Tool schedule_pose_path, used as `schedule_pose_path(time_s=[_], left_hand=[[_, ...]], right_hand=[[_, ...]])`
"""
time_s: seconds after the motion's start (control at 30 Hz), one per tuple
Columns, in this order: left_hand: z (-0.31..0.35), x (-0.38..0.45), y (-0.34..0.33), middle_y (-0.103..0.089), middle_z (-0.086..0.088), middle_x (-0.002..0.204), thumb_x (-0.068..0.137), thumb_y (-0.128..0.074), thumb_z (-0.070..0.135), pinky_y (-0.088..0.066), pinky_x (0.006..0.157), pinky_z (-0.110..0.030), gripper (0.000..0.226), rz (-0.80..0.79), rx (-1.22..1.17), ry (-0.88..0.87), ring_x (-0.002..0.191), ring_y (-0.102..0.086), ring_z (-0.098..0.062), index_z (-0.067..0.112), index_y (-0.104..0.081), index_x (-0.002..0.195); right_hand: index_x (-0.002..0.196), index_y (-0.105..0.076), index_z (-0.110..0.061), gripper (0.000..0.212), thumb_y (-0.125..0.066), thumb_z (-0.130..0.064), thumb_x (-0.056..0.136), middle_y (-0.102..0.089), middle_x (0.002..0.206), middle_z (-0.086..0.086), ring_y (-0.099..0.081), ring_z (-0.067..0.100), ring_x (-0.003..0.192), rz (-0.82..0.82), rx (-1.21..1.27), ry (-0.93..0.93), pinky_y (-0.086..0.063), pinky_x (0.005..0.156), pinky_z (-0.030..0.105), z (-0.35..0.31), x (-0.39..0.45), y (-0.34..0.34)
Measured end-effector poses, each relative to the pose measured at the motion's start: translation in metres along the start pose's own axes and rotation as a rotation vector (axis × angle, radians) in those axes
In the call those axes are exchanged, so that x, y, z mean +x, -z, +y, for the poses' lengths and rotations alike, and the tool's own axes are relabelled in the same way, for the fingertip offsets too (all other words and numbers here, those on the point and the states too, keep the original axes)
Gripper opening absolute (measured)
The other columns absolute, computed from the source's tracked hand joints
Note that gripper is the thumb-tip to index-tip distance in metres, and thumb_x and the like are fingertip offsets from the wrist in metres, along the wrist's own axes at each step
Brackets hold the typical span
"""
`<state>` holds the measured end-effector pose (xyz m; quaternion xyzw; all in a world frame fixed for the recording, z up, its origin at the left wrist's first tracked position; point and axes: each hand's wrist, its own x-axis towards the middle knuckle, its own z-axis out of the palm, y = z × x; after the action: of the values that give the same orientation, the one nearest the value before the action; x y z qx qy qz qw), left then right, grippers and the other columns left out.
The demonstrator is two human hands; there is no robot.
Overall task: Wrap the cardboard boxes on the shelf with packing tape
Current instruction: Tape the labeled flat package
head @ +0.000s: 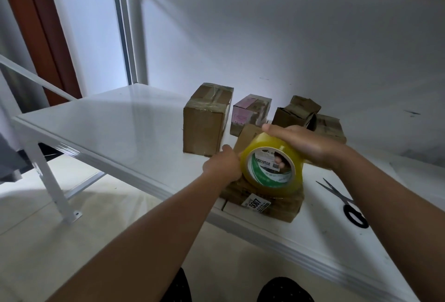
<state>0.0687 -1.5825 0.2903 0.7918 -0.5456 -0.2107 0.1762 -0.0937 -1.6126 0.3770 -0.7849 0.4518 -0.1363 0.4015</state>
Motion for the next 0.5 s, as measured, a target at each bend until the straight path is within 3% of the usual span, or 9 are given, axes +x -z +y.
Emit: schedule_pose_path(time_s=[0.07, 0.13, 0.23, 0.33, 0.43, 0.5], left_hand=[[0.002, -0.004, -0.002, -0.056, -0.015, 0.127, 0.095, -0.050, 0.022, -0.041, 0.093, -0.040, 0.062, 0.058, 0.200, -0.001, 0.115, -0.055, -0.032, 0.006, -0.019, 0.146], [0.007, -0.005, -0.003, -0.059, -0.014, 0.125, 0.096, -0.045, 0.025, -0.040, 0.095, -0.043, 0.065, 0.111, 0.350, -0.030, 0.113, -0.057, -0.033, 0.006, -0.011, 0.149], [0.011, -0.006, -0.005, -0.060, -0.015, 0.123, 0.101, -0.030, 0.034, -0.037, 0.096, -0.045, 0.063, 0.161, 0.500, -0.058, 0.110, -0.059, -0.034, 0.006, -0.004, 0.151], [0.013, -0.004, -0.007, -0.058, -0.016, 0.126, 0.103, -0.019, 0.040, -0.037, 0.096, -0.048, 0.062, 0.197, 0.670, -0.093, 0.105, -0.060, -0.033, 0.006, 0.000, 0.151], [0.018, -0.003, -0.009, -0.065, -0.010, 0.103, 0.103, -0.029, 0.039, -0.037, 0.096, -0.050, 0.069, 0.245, 0.820, -0.117, 0.093, -0.061, -0.028, 0.002, 0.004, 0.150], [0.023, -0.006, -0.011, -0.064, -0.013, 0.104, 0.099, -0.044, 0.037, -0.035, 0.099, -0.055, 0.081, 0.270, 0.960, -0.154, 0.095, -0.060, -0.030, 0.000, 0.008, 0.149]], right_hand=[[0.090, -0.068, -0.017, 0.059, -0.045, -0.069, 0.076, -0.073, 0.086, 0.007, -0.071, 0.018, 0.076, 0.035, 0.047, -0.006, -0.052, 0.065, 0.024, 0.007, -0.005, -0.001], [0.094, -0.066, -0.016, 0.058, -0.039, -0.066, 0.085, -0.070, 0.095, 0.009, -0.068, 0.023, 0.085, 0.068, -0.017, -0.015, -0.052, 0.078, 0.032, 0.006, -0.006, 0.001], [0.089, -0.065, -0.018, 0.055, -0.031, -0.062, 0.094, -0.064, 0.088, 0.002, -0.062, 0.018, 0.082, -0.015, -0.253, -0.040, -0.046, 0.094, 0.040, -0.013, -0.008, 0.011], [0.070, -0.061, -0.021, 0.053, -0.031, -0.055, 0.097, -0.057, 0.072, -0.003, -0.055, 0.011, 0.068, -0.084, -0.486, -0.098, -0.045, 0.087, 0.034, -0.026, -0.014, 0.026], [0.079, -0.060, -0.019, 0.046, -0.029, -0.044, 0.101, -0.057, 0.075, -0.004, -0.053, 0.005, 0.063, -0.260, -0.674, -0.264, -0.048, 0.066, 0.017, -0.021, -0.025, 0.036], [0.082, -0.058, -0.017, 0.042, -0.029, -0.039, 0.103, -0.058, 0.078, -0.001, -0.053, 0.005, 0.064, -0.340, -0.710, -0.388, -0.045, 0.057, 0.015, -0.007, -0.030, 0.033]])
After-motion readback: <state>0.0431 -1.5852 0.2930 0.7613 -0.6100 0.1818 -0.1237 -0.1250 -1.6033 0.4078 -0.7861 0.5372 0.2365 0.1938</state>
